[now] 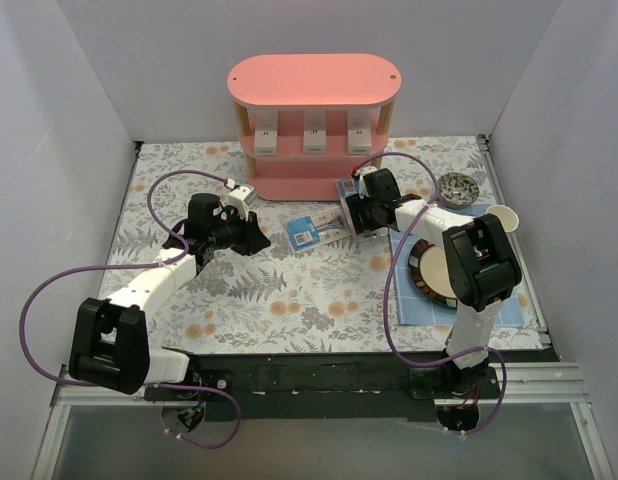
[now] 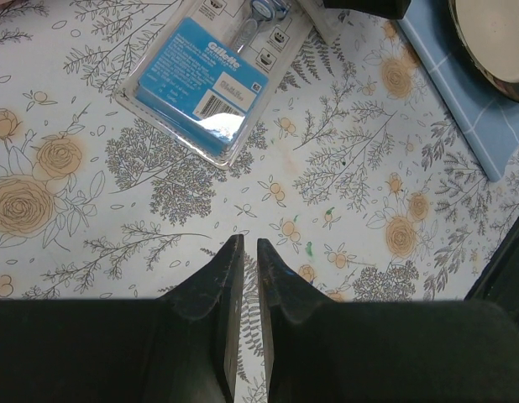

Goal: Place and organize the shaving razors onto the shelf

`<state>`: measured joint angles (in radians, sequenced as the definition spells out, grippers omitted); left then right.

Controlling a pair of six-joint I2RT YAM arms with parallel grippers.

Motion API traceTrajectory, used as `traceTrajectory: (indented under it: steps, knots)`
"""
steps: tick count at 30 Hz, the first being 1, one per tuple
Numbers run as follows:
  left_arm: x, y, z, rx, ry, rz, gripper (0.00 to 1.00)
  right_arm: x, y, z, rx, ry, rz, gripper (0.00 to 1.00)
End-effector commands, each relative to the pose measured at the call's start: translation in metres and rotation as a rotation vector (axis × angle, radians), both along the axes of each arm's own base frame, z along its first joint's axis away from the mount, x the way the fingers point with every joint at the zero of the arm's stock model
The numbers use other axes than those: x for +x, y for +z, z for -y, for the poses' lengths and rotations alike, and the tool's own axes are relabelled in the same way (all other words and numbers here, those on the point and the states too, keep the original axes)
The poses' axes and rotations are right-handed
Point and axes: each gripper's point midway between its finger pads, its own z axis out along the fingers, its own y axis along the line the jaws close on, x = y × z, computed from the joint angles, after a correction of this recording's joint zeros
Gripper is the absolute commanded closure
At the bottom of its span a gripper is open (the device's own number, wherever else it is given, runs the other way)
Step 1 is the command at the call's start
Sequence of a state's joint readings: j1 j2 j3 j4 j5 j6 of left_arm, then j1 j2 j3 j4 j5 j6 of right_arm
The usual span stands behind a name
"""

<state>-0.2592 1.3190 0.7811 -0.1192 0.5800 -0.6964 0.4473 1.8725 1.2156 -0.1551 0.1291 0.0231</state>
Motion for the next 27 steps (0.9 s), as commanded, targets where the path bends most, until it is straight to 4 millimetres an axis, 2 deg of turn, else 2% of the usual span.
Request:
traceTrajectory:
  steps: [1,8,11,12,15,20,23,27]
  knots:
    - [0.007,0.015,0.005,-0.017,-0.005,0.039,0.88,0.018,0.007,-0.002,-0.006,-0.008,0.05,0.29]
    - [0.009,0.015,0.004,-0.014,-0.002,0.036,0.87,0.014,-0.005,-0.009,0.025,-0.001,0.006,0.36]
    - [0.009,0.015,0.004,-0.012,-0.002,0.031,0.87,0.015,-0.002,-0.012,0.058,-0.034,0.0,0.48]
    - [0.009,0.014,0.004,-0.011,-0.002,0.028,0.87,0.019,0.005,-0.015,0.071,-0.04,0.011,0.54]
    - [0.009,0.013,0.004,-0.007,-0.004,0.022,0.87,0.021,0.013,-0.017,0.105,-0.09,-0.001,0.58]
    - [0.01,0.012,0.005,-0.008,-0.003,0.012,0.87,0.036,0.039,-0.033,0.198,-0.133,0.015,0.59]
    - [0.011,0.012,0.005,-0.011,-0.003,0.01,0.87,0.046,0.043,-0.035,0.209,-0.173,0.024,0.57]
    - [0.012,0.013,0.006,-0.011,-0.003,0.011,0.87,0.051,0.04,-0.041,0.236,-0.189,0.01,0.46]
